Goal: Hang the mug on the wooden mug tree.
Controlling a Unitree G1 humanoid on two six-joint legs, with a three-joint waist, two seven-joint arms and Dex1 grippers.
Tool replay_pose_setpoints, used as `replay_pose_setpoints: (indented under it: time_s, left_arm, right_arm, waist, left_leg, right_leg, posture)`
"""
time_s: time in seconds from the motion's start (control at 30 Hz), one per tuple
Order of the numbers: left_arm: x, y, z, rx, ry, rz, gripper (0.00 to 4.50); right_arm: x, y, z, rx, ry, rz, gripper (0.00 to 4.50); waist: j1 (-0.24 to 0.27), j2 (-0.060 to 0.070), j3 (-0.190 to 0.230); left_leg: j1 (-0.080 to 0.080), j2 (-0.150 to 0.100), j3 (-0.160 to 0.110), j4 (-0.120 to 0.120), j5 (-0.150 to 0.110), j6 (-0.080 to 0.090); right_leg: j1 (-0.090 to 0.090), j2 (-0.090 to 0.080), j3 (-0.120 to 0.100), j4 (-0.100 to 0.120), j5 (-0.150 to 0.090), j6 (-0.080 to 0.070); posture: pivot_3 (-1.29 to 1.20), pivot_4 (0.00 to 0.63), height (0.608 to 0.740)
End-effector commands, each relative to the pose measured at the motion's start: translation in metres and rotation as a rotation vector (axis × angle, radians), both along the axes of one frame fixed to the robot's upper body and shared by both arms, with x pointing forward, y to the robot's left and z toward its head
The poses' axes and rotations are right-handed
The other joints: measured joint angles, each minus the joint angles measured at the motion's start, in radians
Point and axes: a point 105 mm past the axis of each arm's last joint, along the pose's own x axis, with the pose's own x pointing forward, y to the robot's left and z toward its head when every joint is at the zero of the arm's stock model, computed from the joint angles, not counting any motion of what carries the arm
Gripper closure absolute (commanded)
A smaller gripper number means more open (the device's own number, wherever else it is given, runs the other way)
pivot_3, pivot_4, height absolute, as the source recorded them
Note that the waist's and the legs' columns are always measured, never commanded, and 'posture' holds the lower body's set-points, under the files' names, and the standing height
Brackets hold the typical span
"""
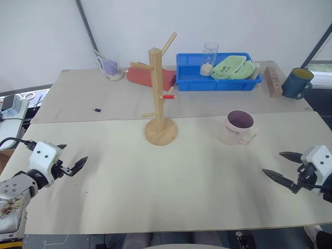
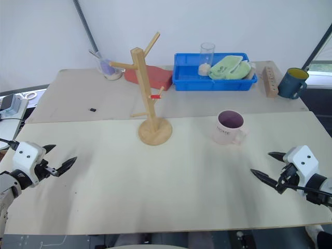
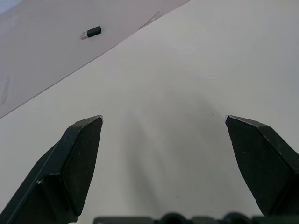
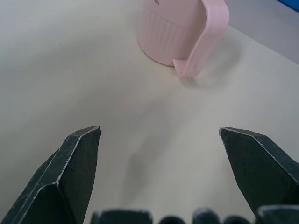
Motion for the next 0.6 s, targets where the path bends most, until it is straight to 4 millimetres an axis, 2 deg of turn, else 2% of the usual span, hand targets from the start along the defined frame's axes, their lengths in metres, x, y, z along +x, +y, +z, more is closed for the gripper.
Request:
replay_pose_setpoints:
  time_s: [0.03,0.27,0.47,0.53,0.6]
  left_arm:
    - [-0.001,0.000,0.012,-0.027,-0.052,-0.020,0.00]
    - [-0.010,-0.012,0.016,-0.128,-0.053,-0.149,0.00]
    - [-0.010,-0.012,0.021,-0.262,-0.050,-0.156,0.00]
    - [-0.011,-0.022,0.020,-0.261,-0.013,-0.245,0.00]
    - [-0.011,-0.041,0.023,-0.235,0.018,-0.369,0.00]
  right_arm:
    - [0.003,0.002,0.010,-0.006,-0.049,0.004,0.02]
    - [0.003,0.006,0.012,-0.002,-0.067,-0.007,0.02]
    - [0.000,0.009,0.012,0.008,-0.071,-0.012,0.02]
    - [0.000,0.012,0.014,0.018,-0.092,-0.029,0.02]
    - [0.001,0.014,0.015,0.034,-0.117,-0.054,0.02]
  waist:
    - [0.000,0.000,0.000]
    - [0.000,0.000,0.000]
    - [0.001,0.000,0.000]
    - [0.001,0.000,0.000]
    - [0.002,0.000,0.000]
  left_leg:
    - [0.000,0.000,0.000,0.000,0.000,0.000]
    - [0.000,0.000,0.000,0.000,0.000,0.000]
    - [0.000,0.000,0.000,0.000,0.000,0.000]
    - [0.000,0.000,0.000,0.000,0.000,0.000]
    - [0.000,0.000,0.000,0.000,0.000,0.000]
  right_leg:
    - [0.000,0.000,0.000,0.000,0.000,0.000]
    - [0.000,0.000,0.000,0.000,0.000,0.000]
    - [0.001,0.000,0.000,0.000,0.000,0.000]
    - [0.001,0.000,0.000,0.000,0.000,0.000]
    - [0.001,0.001,0.000,0.000,0.000,0.000]
  posture:
    - [0.00,0.150,0.727]
    - [0.00,0.150,0.727]
    - [0.00,0.150,0.727]
    - [0.00,0.150,0.727]
    - [0.00,0.150,0.727]
